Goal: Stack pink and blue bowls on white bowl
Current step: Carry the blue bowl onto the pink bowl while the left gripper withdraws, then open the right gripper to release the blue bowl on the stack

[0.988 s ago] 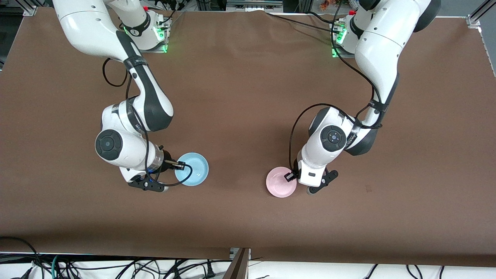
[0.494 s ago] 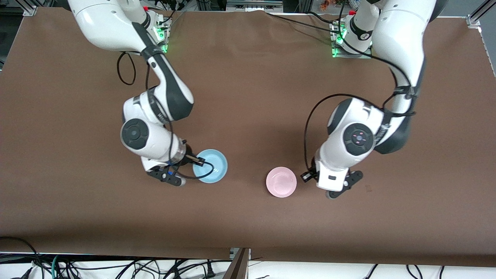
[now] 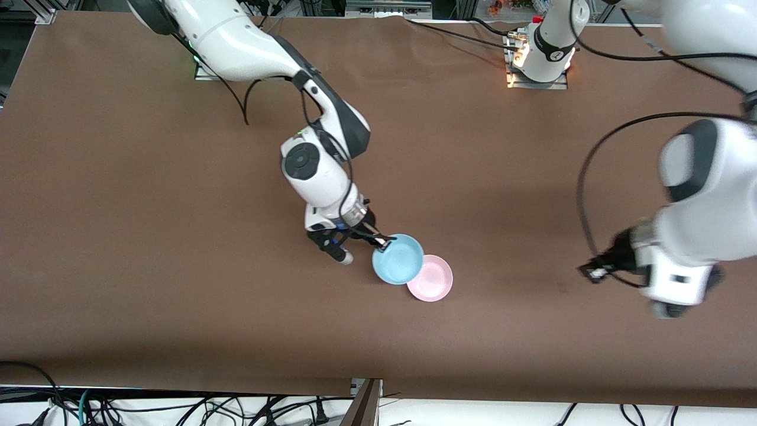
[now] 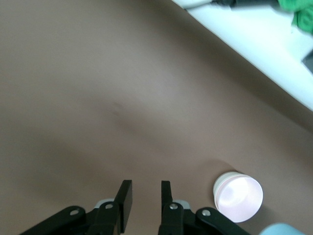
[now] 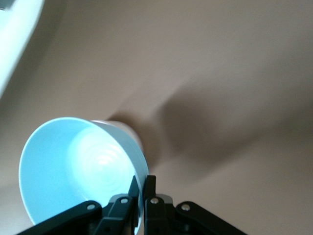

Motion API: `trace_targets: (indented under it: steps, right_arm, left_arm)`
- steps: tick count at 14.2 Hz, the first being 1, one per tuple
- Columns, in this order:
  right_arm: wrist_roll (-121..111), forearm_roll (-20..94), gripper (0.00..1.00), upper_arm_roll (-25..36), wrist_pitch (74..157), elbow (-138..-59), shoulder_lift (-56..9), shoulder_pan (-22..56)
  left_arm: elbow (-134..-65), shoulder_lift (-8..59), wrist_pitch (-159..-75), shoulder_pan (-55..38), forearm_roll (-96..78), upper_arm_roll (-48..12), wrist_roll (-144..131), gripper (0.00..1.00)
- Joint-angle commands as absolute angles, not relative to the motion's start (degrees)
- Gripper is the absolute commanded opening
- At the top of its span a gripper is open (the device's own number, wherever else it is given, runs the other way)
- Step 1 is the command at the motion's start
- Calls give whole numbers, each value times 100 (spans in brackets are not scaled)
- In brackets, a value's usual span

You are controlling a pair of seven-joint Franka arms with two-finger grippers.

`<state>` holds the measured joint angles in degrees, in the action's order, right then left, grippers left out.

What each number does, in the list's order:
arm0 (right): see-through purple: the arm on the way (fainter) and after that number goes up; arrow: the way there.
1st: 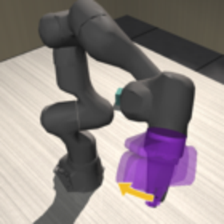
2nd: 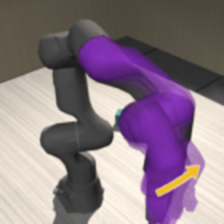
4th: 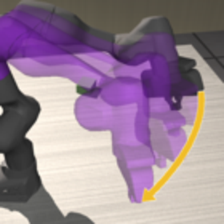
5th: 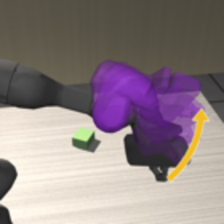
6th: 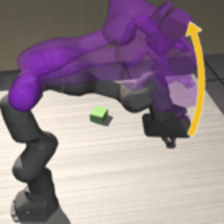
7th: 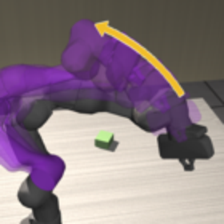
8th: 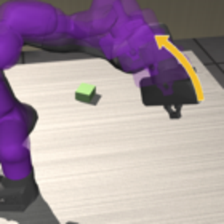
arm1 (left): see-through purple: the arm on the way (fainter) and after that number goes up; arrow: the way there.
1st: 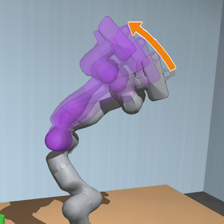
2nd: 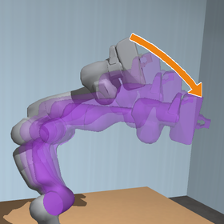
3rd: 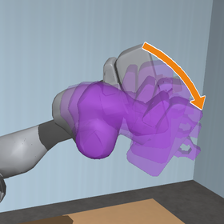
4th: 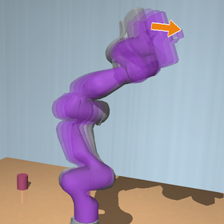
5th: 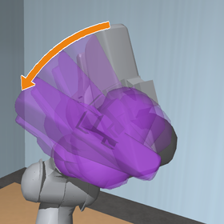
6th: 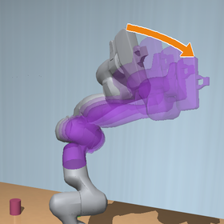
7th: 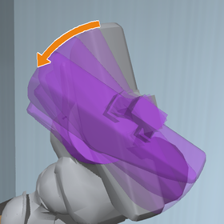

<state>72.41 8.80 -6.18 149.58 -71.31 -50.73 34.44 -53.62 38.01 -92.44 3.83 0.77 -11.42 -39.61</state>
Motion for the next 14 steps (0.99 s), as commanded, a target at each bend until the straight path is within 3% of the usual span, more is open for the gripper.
trace_targets:
  steps: [1,7,14]
  right_arm:
    - [7663,958,6,-598,15538,-6006,-6009,3673]
    - [7629,932,6,-571,15819,-5845,-6380,3823]
    - [7471,888,8,-545,15900,-5854,-6460,3823]
  left_arm:
    - [-5466,3718,-9123,1211,-289,-1231,-2642,32]
    - [-5730,3814,-9123,1389,385,-1160,-1714,35]
    - [-6134,3885,-9773,1336,712,-1160,-1274,35]
